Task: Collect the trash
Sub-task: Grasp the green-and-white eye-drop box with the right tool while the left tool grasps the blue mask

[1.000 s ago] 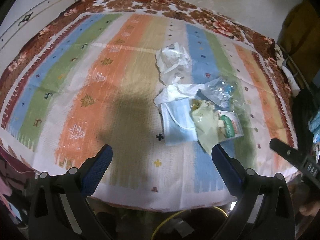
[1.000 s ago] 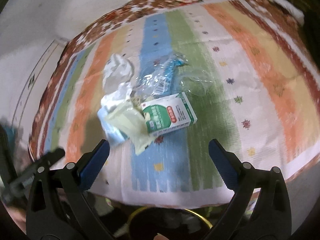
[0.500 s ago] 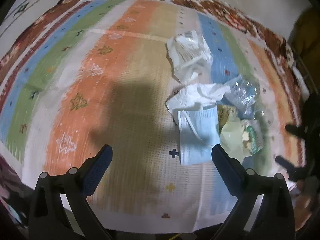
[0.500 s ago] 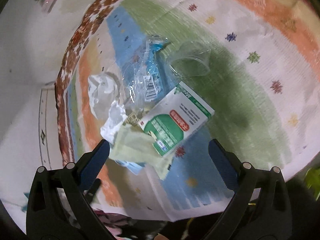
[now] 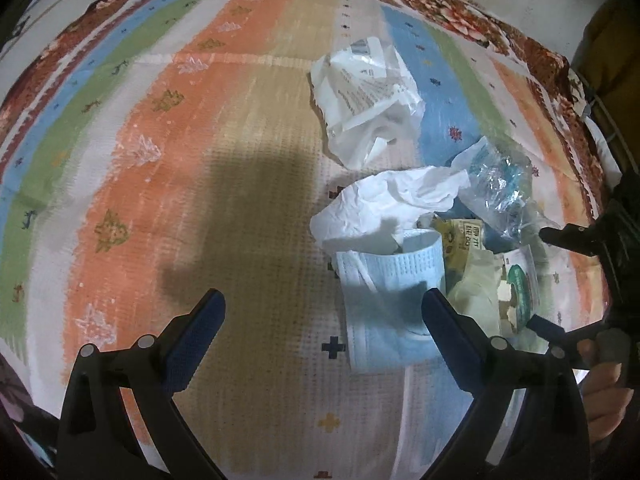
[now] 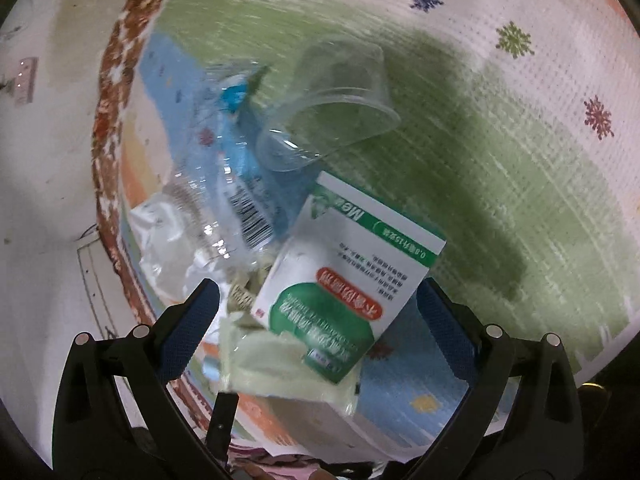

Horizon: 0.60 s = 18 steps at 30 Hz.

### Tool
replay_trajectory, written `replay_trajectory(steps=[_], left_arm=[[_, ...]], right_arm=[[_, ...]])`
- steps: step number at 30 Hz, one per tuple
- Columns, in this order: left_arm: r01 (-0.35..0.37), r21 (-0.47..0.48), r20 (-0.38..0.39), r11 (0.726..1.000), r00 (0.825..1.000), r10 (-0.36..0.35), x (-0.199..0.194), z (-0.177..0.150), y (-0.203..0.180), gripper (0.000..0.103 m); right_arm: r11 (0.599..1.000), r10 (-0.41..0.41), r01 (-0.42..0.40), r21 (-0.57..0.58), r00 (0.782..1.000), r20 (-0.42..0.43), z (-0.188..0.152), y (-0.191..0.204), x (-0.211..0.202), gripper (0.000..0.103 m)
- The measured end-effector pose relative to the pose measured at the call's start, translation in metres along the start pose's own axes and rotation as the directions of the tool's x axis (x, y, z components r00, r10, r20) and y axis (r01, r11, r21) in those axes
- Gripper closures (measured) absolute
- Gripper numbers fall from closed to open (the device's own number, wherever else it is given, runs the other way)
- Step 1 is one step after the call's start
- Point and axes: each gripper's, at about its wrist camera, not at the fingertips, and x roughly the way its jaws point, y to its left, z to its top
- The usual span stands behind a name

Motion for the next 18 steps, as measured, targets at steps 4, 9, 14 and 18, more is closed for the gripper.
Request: replay_trajectory(steps=[4,9,14,18], left_arm=[[0.027,0.013,-0.014,1.0,1.0,-0.027,0.007,0.0,-0.004,0.01],[0.027,0.005,-0.035,1.0,0.999,-0.027,0.012,-0.002,-0.003,0.031],[0.04,0.026,-0.049,0.999,0.998,-0.039,0.013,-0.006,-0.007,0.048],[0.059,0.026,-0.043,0.998,0.997,-0.057,0.01,-0.005,-0.01,0.054]], right_arm=[[1.0,-0.006,0.006,0.013,1.0,-0.018,-0.002,0.003,0.01,0.009],[1.0,-0.019,0.019,0.008,1.0,-0.01,0.004,0.009,0.015,0.009],[0.999,-0.028,0.029,0.028,0.999,-0.019,0.012,0.003,0.02,0.013],[0.999,-0.041,0.042,0.018,0.999,-0.009,0.015,0.004,0.023,0.013]])
